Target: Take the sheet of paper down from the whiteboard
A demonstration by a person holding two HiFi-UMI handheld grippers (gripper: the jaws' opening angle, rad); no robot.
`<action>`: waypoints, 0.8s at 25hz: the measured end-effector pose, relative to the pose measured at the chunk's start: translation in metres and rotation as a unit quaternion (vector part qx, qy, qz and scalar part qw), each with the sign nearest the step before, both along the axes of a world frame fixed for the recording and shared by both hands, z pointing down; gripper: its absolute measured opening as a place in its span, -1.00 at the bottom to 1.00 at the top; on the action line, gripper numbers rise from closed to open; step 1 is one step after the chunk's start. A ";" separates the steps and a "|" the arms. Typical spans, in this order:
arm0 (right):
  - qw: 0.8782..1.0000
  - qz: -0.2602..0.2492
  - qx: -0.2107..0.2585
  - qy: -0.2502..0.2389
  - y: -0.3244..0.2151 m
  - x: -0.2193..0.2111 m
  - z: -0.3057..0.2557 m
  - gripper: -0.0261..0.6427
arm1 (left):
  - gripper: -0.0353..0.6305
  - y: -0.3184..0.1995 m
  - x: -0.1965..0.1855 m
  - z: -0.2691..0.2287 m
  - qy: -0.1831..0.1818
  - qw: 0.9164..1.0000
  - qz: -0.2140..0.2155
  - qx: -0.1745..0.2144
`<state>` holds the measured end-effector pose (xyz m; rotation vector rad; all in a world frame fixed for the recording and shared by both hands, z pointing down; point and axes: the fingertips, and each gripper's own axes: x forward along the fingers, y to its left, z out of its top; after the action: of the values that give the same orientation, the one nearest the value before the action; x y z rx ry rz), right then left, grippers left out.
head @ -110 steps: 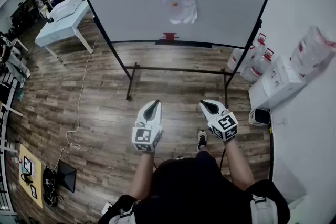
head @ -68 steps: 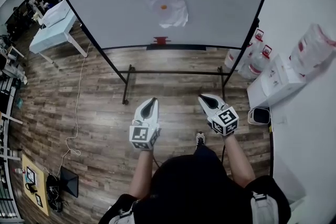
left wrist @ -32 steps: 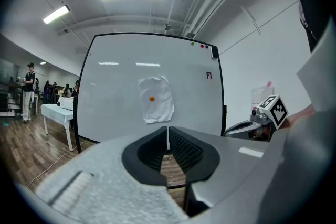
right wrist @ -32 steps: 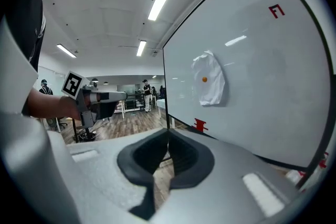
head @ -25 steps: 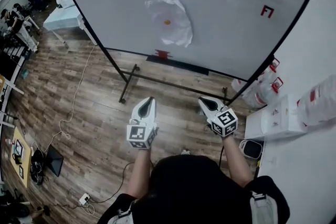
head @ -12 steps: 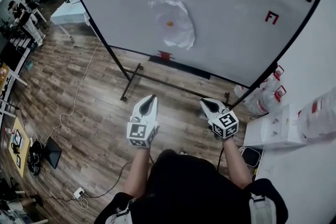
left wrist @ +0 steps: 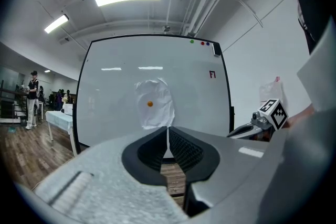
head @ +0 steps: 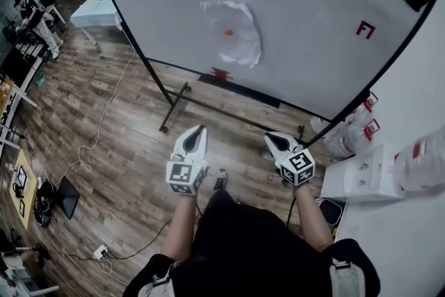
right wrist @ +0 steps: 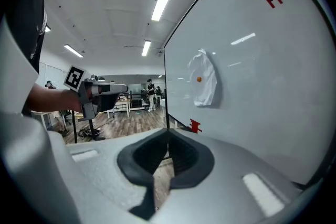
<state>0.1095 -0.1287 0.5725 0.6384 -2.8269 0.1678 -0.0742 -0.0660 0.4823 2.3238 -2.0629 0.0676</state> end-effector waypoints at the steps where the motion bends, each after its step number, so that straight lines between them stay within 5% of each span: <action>1: 1.000 0.005 -0.001 -0.001 -0.004 0.002 0.000 -0.91 | -0.82 -0.003 0.000 0.002 -0.003 1.000 0.002 0.000; 20: 0.998 0.056 -0.003 -0.007 -0.080 -0.017 -0.006 -0.91 | -0.82 -0.099 -0.031 -0.003 -0.002 0.999 0.039 0.012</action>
<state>0.0925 -0.2089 0.5661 0.7989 -2.8030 0.2023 -0.1055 -0.1646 0.4795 2.4193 -1.9867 0.0504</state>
